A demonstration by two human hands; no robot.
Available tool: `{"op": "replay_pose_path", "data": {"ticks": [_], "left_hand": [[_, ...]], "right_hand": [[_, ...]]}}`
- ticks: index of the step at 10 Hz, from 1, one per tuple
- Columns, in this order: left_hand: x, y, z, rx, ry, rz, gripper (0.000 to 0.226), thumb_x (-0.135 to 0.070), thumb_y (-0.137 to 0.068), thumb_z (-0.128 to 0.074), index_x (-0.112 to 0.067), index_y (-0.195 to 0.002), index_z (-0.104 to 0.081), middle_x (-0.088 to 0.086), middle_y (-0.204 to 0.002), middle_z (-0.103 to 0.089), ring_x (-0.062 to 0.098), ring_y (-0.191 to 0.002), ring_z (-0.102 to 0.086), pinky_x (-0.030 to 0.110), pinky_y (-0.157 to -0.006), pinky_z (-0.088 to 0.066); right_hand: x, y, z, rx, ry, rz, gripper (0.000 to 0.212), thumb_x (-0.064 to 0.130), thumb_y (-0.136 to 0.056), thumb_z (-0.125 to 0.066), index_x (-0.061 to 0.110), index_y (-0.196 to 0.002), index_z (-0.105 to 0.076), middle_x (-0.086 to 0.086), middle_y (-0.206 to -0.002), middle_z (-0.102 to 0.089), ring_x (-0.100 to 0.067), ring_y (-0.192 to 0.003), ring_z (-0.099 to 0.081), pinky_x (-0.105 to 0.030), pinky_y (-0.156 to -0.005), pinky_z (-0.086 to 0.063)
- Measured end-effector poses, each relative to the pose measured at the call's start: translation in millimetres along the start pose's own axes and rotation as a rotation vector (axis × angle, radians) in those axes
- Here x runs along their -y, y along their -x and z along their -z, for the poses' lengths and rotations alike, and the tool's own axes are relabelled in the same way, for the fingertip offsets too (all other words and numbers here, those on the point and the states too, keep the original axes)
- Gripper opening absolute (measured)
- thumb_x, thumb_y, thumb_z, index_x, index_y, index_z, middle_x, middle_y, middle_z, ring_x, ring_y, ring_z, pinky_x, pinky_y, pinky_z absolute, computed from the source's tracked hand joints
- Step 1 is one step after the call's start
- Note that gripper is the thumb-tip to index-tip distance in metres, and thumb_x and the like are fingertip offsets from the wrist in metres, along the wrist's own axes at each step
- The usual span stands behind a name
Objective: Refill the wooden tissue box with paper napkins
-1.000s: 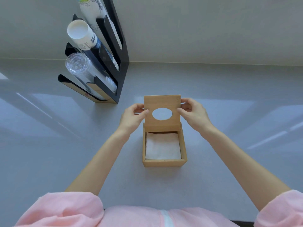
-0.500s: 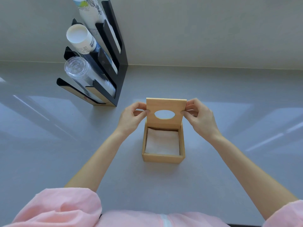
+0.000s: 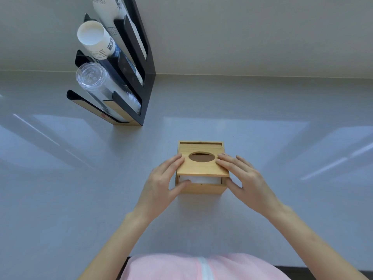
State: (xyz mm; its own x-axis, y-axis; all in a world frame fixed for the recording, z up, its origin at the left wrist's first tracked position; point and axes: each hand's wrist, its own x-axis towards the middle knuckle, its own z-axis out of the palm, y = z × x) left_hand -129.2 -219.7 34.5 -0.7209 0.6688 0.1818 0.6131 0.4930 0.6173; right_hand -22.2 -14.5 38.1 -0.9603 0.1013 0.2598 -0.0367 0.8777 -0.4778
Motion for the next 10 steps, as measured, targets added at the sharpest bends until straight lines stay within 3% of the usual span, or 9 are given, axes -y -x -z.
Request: {"op": "replay_pose_path", "data": {"ticks": [1,2,3,4,6,7,8,9,10], "left_hand": [[2,6,-3,0.06,-0.074,-0.03,0.067,-0.037,-0.079,-0.064,-0.009,-0.135,-0.041,-0.007,-0.142,-0.03,0.012,-0.134,-0.027,0.031,-0.108,-0.025],[4,13,-9,0.155,-0.079,0.01,0.076,-0.06,-0.082,-0.042,-0.018,-0.142,-0.02,-0.014,-0.146,-0.011,0.007,-0.139,-0.008,0.026,-0.112,-0.012],[4,15,-14,0.151,-0.038,0.035,0.064,-0.043,-0.09,-0.044,-0.018,-0.142,-0.016,-0.012,-0.147,-0.007,0.007,-0.14,-0.009,0.025,-0.112,-0.013],[2,15,-18,0.104,-0.115,0.013,0.055,-0.013,-0.089,-0.054,-0.002,-0.138,-0.032,0.011,-0.149,-0.025,0.027,-0.136,-0.031,0.034,-0.105,-0.03],[4,16,-21,0.106,-0.172,-0.002,0.054,-0.001,-0.08,-0.062,0.007,-0.13,-0.043,0.025,-0.139,-0.041,0.042,-0.122,-0.048,0.05,-0.092,-0.045],[5,11,-21,0.097,-0.146,-0.005,0.055,-0.004,-0.084,-0.059,0.003,-0.134,-0.038,0.017,-0.145,-0.033,0.035,-0.124,-0.049,0.044,-0.094,-0.045],[5,1,-20,0.131,-0.128,0.024,0.056,-0.013,-0.091,-0.051,-0.008,-0.141,-0.026,-0.004,-0.148,-0.008,0.024,-0.129,-0.044,0.036,-0.1,-0.038],[6,0,-21,0.13,-0.16,0.023,0.056,-0.021,-0.092,-0.049,-0.012,-0.142,-0.025,-0.009,-0.148,-0.007,0.018,-0.133,-0.038,0.034,-0.106,-0.03],[5,-10,-18,0.098,-0.292,0.039,0.057,-0.036,-0.092,-0.046,-0.013,-0.141,-0.03,-0.001,-0.153,-0.022,0.015,-0.14,-0.024,0.037,-0.115,-0.013]], "right_hand": [[0,8,-4,0.033,0.017,-0.002,0.045,0.014,-0.083,-0.061,0.005,-0.126,-0.054,-0.004,-0.137,-0.05,-0.014,-0.128,-0.045,-0.034,-0.112,-0.026],[0,15,-11,0.041,0.015,-0.018,0.049,0.028,-0.087,-0.054,0.006,-0.13,-0.049,-0.001,-0.141,-0.042,-0.009,-0.133,-0.034,-0.032,-0.112,-0.023],[1,17,-16,0.0,0.032,-0.018,0.047,0.029,-0.088,-0.05,0.005,-0.128,-0.052,-0.004,-0.139,-0.046,-0.012,-0.13,-0.038,-0.032,-0.109,-0.026],[-2,19,-21,-0.019,0.056,-0.018,0.045,0.021,-0.084,-0.058,0.006,-0.126,-0.054,-0.006,-0.137,-0.05,-0.018,-0.128,-0.044,-0.032,-0.107,-0.03],[-10,19,-24,-0.025,0.067,-0.002,0.044,0.027,-0.086,-0.053,0.008,-0.125,-0.055,-0.004,-0.136,-0.051,-0.018,-0.128,-0.044,-0.031,-0.108,-0.029],[-13,16,-25,-0.029,0.058,0.0,0.044,0.026,-0.086,-0.053,0.007,-0.126,-0.055,-0.005,-0.136,-0.051,-0.018,-0.128,-0.044,-0.03,-0.108,-0.028],[-17,11,-23,-0.029,0.056,-0.003,0.045,0.016,-0.083,-0.063,0.005,-0.126,-0.055,-0.009,-0.135,-0.053,-0.022,-0.129,-0.043,-0.034,-0.106,-0.033],[-14,10,-20,-0.029,0.058,0.0,0.045,0.018,-0.083,-0.064,0.006,-0.126,-0.056,-0.008,-0.135,-0.053,-0.021,-0.129,-0.043,-0.041,-0.107,-0.037],[-10,0,-16,-0.054,0.128,-0.037,0.047,0.037,-0.086,-0.049,0.012,-0.125,-0.056,-0.003,-0.134,-0.056,-0.02,-0.128,-0.048,-0.041,-0.112,-0.025]]}}
